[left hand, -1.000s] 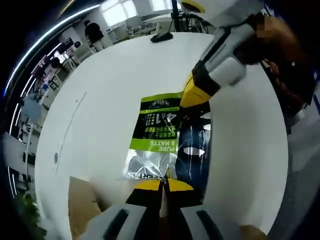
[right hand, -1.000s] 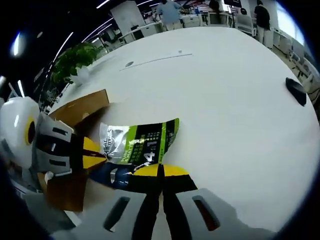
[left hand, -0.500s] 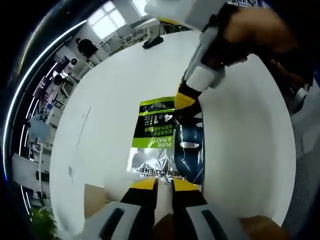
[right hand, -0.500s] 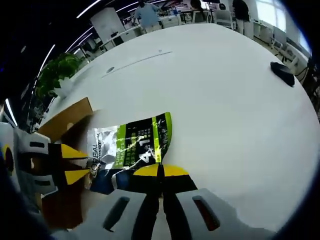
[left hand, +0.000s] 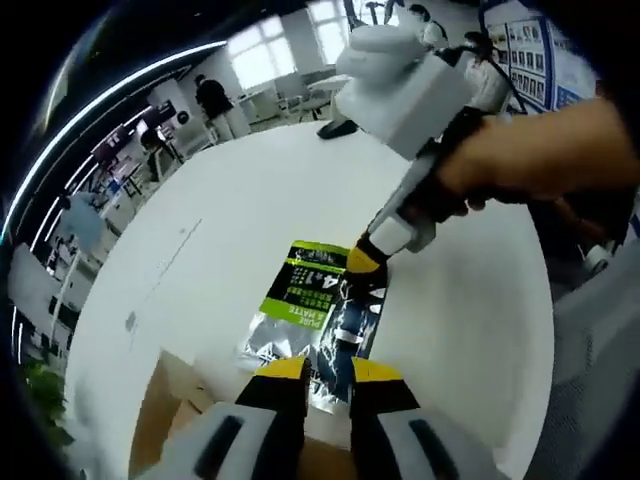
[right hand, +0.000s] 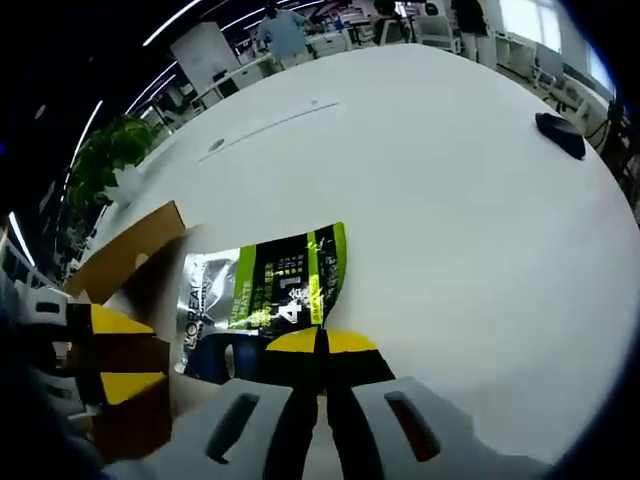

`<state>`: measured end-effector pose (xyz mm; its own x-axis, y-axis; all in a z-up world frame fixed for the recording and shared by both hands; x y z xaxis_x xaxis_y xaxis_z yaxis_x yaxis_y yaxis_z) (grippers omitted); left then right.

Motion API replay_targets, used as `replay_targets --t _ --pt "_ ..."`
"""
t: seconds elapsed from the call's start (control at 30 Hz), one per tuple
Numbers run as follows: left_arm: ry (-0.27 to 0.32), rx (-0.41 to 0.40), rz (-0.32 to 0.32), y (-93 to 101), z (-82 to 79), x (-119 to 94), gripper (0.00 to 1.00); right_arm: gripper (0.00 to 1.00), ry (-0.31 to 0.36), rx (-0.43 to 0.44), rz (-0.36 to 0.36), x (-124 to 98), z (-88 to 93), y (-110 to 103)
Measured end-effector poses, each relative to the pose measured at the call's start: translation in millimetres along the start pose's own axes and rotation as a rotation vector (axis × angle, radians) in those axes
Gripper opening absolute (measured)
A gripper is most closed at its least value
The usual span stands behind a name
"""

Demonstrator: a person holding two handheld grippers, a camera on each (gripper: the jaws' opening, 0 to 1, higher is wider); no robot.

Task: Operate the shoe box by opening the lid, removing the specified soft item, and placing it in the target area until the item is outside and the box remains undamaged.

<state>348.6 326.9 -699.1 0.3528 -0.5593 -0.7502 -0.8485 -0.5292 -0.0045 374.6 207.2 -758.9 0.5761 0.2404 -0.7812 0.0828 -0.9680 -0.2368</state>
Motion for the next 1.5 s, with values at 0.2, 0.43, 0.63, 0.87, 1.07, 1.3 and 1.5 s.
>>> replay_targets --t 0.2,0.43,0.63,0.87,1.07,1.3,1.5 --pt "0.039 -0.047 0.006 -1.1 1.3 -12.1 0.16 0.00 0.006 -0.032 -0.022 3.2 -0.7 -5.7" --pt "0.078 -0.097 -0.002 -0.7 1.2 -28.2 0.17 0.04 0.014 -0.088 -0.013 0.5 0.5 -8.1" --pt "0.104 -0.117 -0.008 0.4 0.6 -41.4 0.18 0.12 0.049 -0.135 -0.013 -8.7 -2.8 -10.9" --pt "0.118 -0.147 -0.014 -1.4 5.8 -56.8 0.22 0.17 0.071 -0.192 -0.023 -21.2 -5.3 -16.0" --pt "0.138 -0.163 -0.032 -4.1 9.9 -71.7 0.27 0.20 0.107 -0.224 -0.044 -39.0 -9.1 -25.0" --pt "0.173 -0.203 -0.064 -11.5 18.2 -91.4 0.29 0.24 0.132 -0.261 -0.051 -59.9 -10.8 -35.5" --pt "0.184 -0.236 -0.082 -15.7 29.3 -106.0 0.31 0.29 0.149 -0.290 -0.061 -77.4 -10.0 -43.3"
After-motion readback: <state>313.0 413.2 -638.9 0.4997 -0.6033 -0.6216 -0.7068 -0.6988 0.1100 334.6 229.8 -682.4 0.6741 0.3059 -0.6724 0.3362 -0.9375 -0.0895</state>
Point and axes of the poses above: the point that each gripper's makers call its tool centre point, and the gripper's own axes: x roughly forward along the fingers, y roughly to its right, z roughly out of its underside, the point moved 4 cm from there along -x, roughly backward along the fingers, and after that the axes turned 8 degrees about -x, right-handed, at the moved point
